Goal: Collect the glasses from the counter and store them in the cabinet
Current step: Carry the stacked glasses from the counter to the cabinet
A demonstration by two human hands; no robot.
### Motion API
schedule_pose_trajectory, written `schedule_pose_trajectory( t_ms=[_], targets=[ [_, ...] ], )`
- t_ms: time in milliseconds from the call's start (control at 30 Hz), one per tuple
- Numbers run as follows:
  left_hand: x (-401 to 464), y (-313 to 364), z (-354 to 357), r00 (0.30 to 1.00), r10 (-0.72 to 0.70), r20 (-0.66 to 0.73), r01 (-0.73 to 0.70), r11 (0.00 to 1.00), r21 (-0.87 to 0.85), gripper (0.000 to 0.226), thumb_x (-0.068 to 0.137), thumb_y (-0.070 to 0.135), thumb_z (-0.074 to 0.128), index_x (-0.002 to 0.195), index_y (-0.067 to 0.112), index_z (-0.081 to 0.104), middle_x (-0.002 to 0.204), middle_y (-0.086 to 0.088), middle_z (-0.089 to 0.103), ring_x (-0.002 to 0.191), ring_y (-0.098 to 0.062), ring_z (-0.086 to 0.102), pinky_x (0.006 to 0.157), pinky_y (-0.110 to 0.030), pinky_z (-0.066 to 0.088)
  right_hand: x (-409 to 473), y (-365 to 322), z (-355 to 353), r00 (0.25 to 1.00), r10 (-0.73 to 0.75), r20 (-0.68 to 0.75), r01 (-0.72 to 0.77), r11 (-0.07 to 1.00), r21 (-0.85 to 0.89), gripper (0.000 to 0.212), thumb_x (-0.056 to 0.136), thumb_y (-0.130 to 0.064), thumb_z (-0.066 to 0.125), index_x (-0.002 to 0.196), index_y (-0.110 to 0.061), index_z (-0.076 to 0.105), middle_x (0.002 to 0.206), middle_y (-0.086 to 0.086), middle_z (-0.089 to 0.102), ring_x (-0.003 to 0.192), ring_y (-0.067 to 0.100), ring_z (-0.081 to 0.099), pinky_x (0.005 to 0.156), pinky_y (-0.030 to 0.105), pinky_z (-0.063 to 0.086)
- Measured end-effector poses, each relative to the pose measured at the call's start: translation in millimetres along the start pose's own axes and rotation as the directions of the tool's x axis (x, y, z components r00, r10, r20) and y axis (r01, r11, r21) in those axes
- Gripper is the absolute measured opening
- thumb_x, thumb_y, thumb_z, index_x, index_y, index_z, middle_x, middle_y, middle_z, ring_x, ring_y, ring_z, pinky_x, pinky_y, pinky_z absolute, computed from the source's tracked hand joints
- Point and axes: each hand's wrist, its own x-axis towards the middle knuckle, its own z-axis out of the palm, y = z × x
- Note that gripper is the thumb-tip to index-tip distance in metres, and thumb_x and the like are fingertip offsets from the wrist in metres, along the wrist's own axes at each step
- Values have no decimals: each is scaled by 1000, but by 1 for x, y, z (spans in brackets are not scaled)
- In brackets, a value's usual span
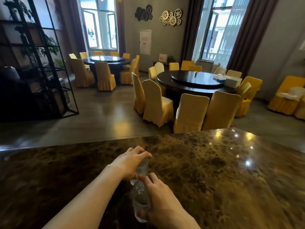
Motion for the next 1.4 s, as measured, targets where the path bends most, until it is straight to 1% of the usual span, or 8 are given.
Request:
schedule_pose_trajectory(
  t_ms=[100, 233, 500, 700, 867, 1033, 1133, 1400],
  targets=[
    [0, -4, -3, 999, 7, -39, -9, 999, -33, 83, 75, 36, 84, 141, 47, 35, 144, 9, 33, 130, -17, 34, 106, -39, 44, 1, -1, -2, 1000, 24, 14, -24, 1000, -6, 101, 72, -29, 87, 151, -48, 26, 134, -8, 40, 123, 18, 49, 102, 33, 46],
    [-13, -13, -4, 995, -36, -90, 31, 998, -55, 86, 67, 40, 88, 138, 48, 39, 134, 10, 41, 126, -17, 41, 103, -38, 45, -7, 3, -7, 995, 71, -65, -72, 997, -16, 96, 64, -37, 89, 147, -39, 41, 127, -12, 46, 117, 16, 55, 99, 31, 48],
    [-111, -18, -13, 972, -133, -192, 109, 986, -128, 86, 57, 54, 88, 130, 52, 43, 117, 16, 45, 109, -11, 48, 91, -33, 51, -57, 2, -24, 977, 86, -195, -84, 996, 20, 92, 60, -43, 90, 143, -30, 51, 117, -13, 52, 106, 12, 57, 91, 30, 53],
    [-204, 44, -22, 954, -218, -207, 191, 971, -146, 84, 59, 55, 87, 130, 52, 43, 118, 19, 46, 111, -8, 48, 93, -32, 51, -112, -5, -28, 977, -26, -210, 26, 1000, -1, 92, 60, -49, 90, 142, -30, 52, 117, -14, 53, 103, 10, 57, 84, 23, 54],
    [-275, 120, -13, 922, -311, -229, 287, 949, -134, 82, 60, 55, 85, 130, 52, 43, 117, 20, 46, 107, -6, 49, 89, -29, 51, -180, 6, -23, 973, -128, -194, 128, 992, -16, 91, 62, -50, 89, 142, -32, 52, 121, -13, 54, 106, 11, 58, 80, 15, 47],
    [-341, 187, 20, 896, -403, -187, 378, 913, -156, 86, 56, 61, 84, 130, 54, 42, 112, 24, 45, 102, -7, 52, 85, -27, 53, -256, 17, -13, 973, -183, -142, 181, 983, -29, 91, 61, -51, 88, 142, -33, 51, 122, -15, 54, 108, 10, 59, 88, 24, 53],
    [-371, 215, 46, 881, -439, -176, 416, 897, -152, 89, 51, 67, 82, 128, 57, 40, 110, 25, 45, 100, -5, 52, 84, -26, 52, -293, 20, -1, 972, -208, -110, 207, 978, -18, 91, 61, -53, 87, 142, -35, 50, 124, -17, 53, 110, 8, 57, 88, 21, 52],
    [-421, 244, 103, 882, -468, -58, 448, 870, -204, 84, 52, 65, 82, 125, 60, 39, 110, 28, 40, 102, 0, 45, 78, -18, 45, -358, 25, 47, 993, -118, -23, 118, 993, 7, 94, 58, -60, 83, 143, -37, 47, 122, -21, 49, 110, 9, 55, 92, 28, 53]
  ],
)
